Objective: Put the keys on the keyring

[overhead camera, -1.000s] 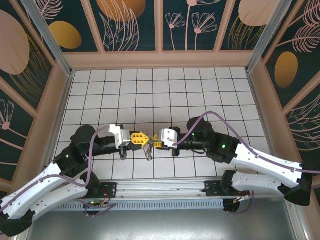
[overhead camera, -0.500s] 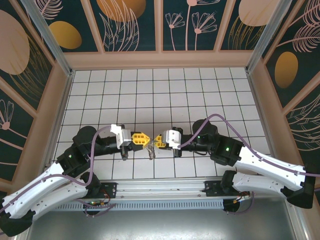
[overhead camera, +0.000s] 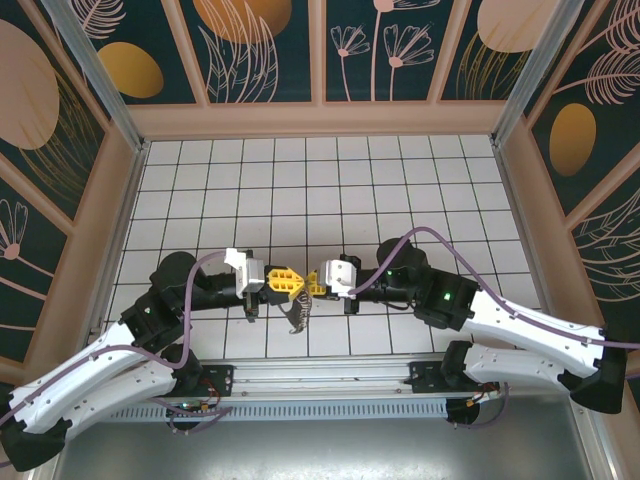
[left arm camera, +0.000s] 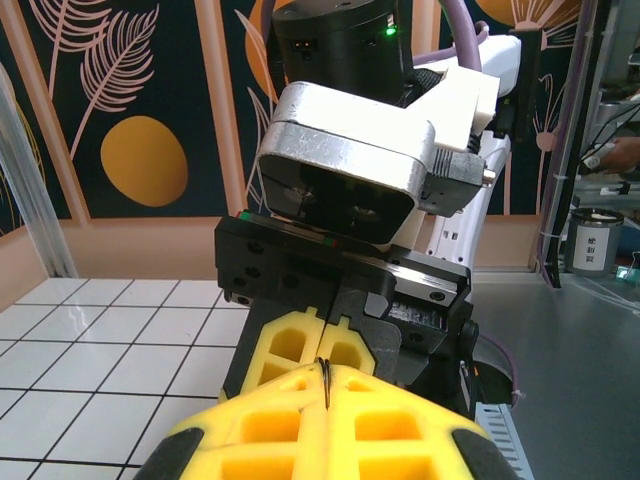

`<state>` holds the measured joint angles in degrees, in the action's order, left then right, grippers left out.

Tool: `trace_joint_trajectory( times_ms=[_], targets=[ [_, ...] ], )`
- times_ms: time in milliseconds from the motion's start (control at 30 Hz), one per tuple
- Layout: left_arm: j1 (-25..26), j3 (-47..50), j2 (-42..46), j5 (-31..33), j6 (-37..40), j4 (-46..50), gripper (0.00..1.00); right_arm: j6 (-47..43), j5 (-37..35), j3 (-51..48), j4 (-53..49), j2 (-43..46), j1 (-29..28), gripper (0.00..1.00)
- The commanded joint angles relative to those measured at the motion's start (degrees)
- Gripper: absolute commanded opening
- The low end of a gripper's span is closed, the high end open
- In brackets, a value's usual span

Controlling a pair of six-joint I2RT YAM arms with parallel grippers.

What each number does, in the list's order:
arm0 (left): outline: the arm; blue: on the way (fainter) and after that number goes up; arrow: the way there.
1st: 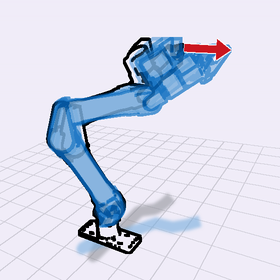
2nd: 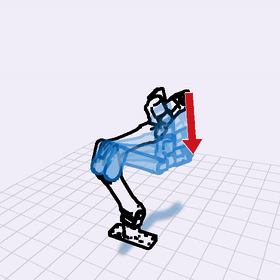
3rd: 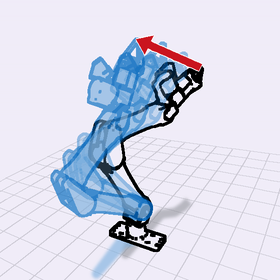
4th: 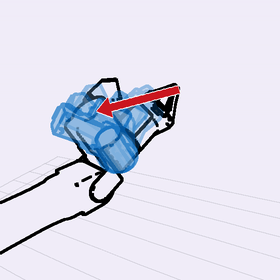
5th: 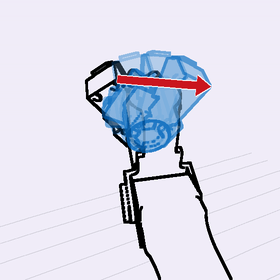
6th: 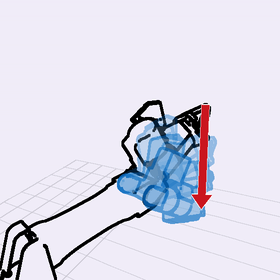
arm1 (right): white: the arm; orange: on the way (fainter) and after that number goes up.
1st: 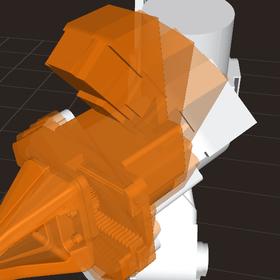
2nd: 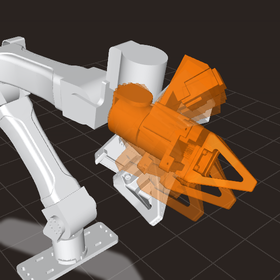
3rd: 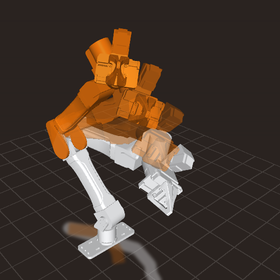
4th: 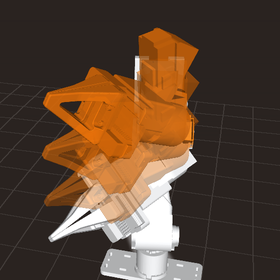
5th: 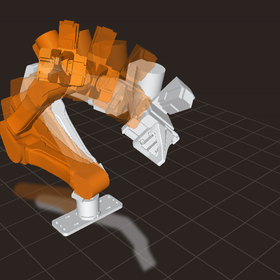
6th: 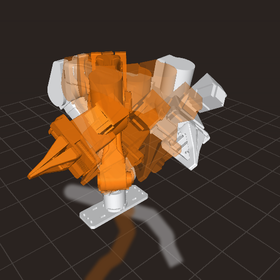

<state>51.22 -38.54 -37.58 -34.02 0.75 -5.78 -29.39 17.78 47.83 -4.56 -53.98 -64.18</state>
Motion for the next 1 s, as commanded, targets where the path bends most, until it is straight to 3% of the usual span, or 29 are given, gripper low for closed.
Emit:
trace_joint_trajectory(
  times_ms=[0, 133, 200, 633, 967],
  targets=[
    [0.3, -0.7, 1.6, -0.8, 0.1, -3.1, 0.0, 0.7, -3.2, -0.2, 1.5, 1.9, 0.0, 0.18],
    [0.2, -1.0, 1.9, -0.2, 0.8, -1.9, 0.0, 1.6, -4.0, -2.0, 3.1, 5.3, 0.0, 0.36],
    [0.3, -1.2, 1.8, -0.2, 0.9, -1.9, 0.0, 2.1, -4.6, -2.2, 3.2, 6.3, 0.0, 0.39],
    [0.2, -0.7, 1.8, -1.3, -0.2, -4.6, 0.0, 2.9, 1.7, -5.8, 9.8, 12.2, 0.0, 0.39],
    [0.3, -0.8, 0.4, -2.2, -0.3, -5.5, 0.0, 3.3, 1.9, -6.6, 17.0, 8.9, 0.0, 0.36]
  ],
)
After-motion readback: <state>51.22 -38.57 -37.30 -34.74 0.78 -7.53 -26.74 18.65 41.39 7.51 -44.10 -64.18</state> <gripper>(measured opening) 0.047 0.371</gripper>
